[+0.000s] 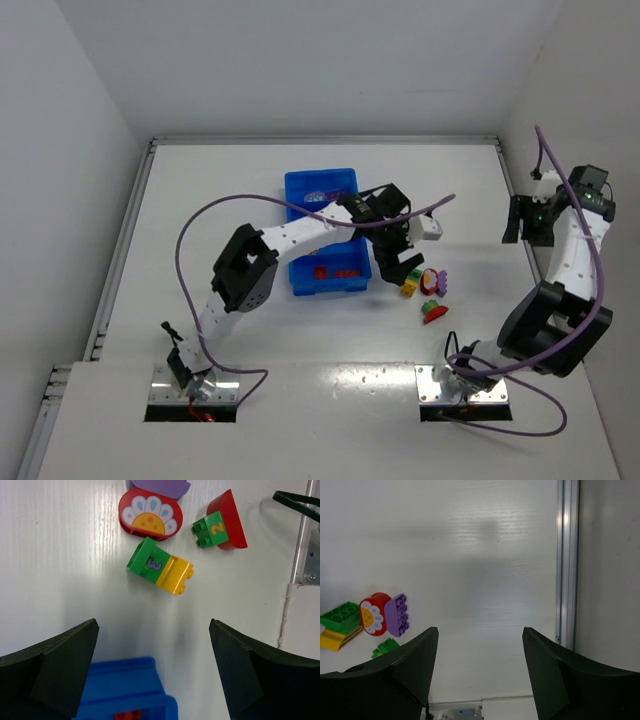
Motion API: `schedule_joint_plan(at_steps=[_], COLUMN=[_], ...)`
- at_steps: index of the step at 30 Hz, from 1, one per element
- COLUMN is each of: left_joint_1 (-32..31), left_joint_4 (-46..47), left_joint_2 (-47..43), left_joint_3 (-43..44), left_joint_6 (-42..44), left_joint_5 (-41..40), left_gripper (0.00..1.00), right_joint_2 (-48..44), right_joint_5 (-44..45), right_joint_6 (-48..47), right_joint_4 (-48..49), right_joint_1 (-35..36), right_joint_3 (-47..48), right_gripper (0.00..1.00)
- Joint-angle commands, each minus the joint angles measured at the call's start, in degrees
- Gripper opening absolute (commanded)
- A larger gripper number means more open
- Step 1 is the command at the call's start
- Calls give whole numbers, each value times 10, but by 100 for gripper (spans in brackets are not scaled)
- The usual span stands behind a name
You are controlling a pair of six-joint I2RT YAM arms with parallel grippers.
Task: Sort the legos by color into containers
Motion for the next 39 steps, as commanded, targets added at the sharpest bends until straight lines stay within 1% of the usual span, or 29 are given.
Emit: schedule_joint_plan(at_steps=[1, 3, 6, 9, 12, 13, 16, 17, 19, 20, 24, 30, 39], left_joint_1=[-9, -24, -30, -36, -48, -58, -73, -73, -73, -73, -73, -63, -51], left_joint_4=[38, 54, 94, 99, 99, 99, 112, 121, 129, 134, 141, 163, 163], left_joint_2=[10, 16, 28, 45, 51, 51, 46, 46, 40, 40, 40, 35, 46], left_joint_3=[16, 16, 16, 37, 45, 38, 23, 16, 16, 16, 16, 22, 22], left_joint_6=[31, 37, 37, 37, 53, 71, 90, 90, 90, 90, 90, 85, 85], left_joint_5=[-17, -24, -44, -44, -22, -22, -29, -29, -29, -29, -29, -57, -69], left_gripper=[100, 100, 100, 98, 97, 95, 90, 84, 77, 70, 61, 57, 56], right_joint_2=[-17, -17, -29, -47, -53, -53, -53, -53, -53, -53, -53, -48, -23], right_joint_5=[-63, -78, -92, -99, -109, -109, -123, -131, -137, -143, -156, -172, -188], right_joint_6=[-44, -58, -80, -98, -118, -126, -132, -132, -138, -138, -148, -148, -148], right_joint_4=[-34, -54, -70, -87, -95, -102, -107, -113, -113, -113, -119, -130, -141], right_joint_1=[-25, -39, -54, -65, -71, -77, -89, -89, -95, -100, -107, -124, -134], right_joint_3=[-2, -2, -2, -2, -2, -2, -2, -2, -8, -14, -26, -26, -4], right_gripper=[69, 69, 69, 69, 69, 69, 69, 69, 69, 69, 69, 69, 69])
